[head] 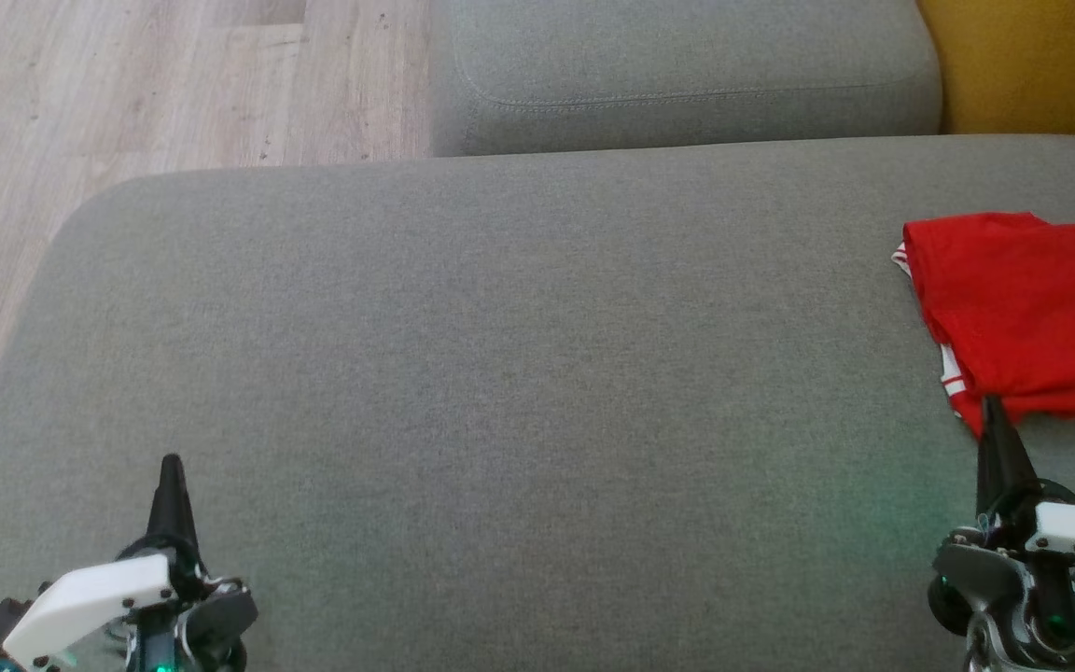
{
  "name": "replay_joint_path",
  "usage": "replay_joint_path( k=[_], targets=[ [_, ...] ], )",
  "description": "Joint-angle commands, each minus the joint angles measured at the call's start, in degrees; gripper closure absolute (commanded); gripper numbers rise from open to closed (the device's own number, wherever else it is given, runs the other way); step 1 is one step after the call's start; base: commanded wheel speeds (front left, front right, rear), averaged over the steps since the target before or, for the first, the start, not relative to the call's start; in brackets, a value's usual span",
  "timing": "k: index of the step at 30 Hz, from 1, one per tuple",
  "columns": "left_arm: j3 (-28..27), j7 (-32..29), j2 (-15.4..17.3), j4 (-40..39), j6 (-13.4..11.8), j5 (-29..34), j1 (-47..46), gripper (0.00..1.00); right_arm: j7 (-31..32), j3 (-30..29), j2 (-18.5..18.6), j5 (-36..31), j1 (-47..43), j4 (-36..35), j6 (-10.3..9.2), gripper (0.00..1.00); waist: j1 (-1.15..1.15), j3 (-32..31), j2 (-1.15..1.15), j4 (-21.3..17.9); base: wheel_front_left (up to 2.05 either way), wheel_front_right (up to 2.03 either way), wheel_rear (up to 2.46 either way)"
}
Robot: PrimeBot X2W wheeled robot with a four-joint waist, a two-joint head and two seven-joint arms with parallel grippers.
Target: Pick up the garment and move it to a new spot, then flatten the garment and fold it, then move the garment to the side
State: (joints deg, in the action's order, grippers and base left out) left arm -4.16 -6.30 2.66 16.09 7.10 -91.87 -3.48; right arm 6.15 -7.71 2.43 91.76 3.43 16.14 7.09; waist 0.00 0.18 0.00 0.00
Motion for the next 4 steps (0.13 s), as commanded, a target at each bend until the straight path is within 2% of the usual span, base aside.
replay_joint_path(
  k=[1,4],
  targets=[
    [-2.4,-0.2,0.2,-2.0,0.4,-0.3,-2.7,1.00,0.3,1.2,0.4,0.4,2.8,-2.1,0.40,1.00,0.00,0.0,0.00,0.0,0.00,0.00,0.00],
    [-2.4,-0.2,0.2,-2.0,0.4,-0.3,-2.7,1.00,0.3,1.2,0.4,0.4,2.8,-2.1,0.40,1.00,0.00,0.0,0.00,0.0,0.00,0.00,0.00]
  ],
)
